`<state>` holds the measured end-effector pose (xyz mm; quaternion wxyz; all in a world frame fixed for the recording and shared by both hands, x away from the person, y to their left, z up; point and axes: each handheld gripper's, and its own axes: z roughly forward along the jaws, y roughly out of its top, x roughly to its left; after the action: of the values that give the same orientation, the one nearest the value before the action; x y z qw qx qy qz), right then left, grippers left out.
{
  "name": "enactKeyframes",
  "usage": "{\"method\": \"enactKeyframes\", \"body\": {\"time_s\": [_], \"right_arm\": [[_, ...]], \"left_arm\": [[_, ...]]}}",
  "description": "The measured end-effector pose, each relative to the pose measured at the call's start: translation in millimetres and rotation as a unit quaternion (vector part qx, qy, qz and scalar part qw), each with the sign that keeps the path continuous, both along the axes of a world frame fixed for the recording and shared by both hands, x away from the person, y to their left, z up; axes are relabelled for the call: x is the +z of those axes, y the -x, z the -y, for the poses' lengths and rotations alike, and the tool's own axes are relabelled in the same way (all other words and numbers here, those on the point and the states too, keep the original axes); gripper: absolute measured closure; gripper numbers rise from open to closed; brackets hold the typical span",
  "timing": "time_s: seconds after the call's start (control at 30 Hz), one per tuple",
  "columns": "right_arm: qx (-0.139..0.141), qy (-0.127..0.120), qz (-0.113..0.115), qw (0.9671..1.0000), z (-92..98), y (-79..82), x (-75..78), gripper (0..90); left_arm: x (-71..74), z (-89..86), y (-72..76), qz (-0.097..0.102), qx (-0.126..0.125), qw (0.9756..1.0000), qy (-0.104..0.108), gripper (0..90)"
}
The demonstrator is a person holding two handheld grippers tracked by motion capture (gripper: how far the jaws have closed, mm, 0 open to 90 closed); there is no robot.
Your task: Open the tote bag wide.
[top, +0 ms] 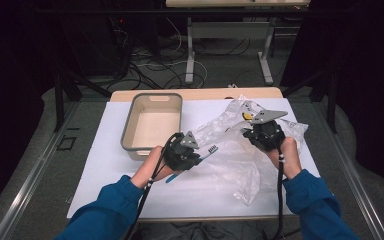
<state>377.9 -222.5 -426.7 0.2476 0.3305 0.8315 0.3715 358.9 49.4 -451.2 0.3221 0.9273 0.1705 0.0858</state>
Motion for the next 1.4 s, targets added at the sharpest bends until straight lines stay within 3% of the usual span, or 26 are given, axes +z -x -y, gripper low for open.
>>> {"method": "enactKeyframes", "body": {"time_s": [0.33,0.53,1.4], "right_arm": [[0.002,-0.004,0.006,1.0,0.6,2.5,2.9,90.0],[0.0,-0.005,0.008,1.0,1.3,2.6,3.0,90.0],[-0.006,-0.016,0.014,0.9998,6.3,3.8,8.6,90.0]], "left_arm": [[-9.0,30.3,-5.2,-0.005,-0.01,0.9999,0.004,80.3],[-15.3,42.0,-12.1,-0.007,0.003,1.0,0.006,80.3],[-15.3,63.5,-29.4,0.013,0.037,0.9992,0.01,80.2]]}}
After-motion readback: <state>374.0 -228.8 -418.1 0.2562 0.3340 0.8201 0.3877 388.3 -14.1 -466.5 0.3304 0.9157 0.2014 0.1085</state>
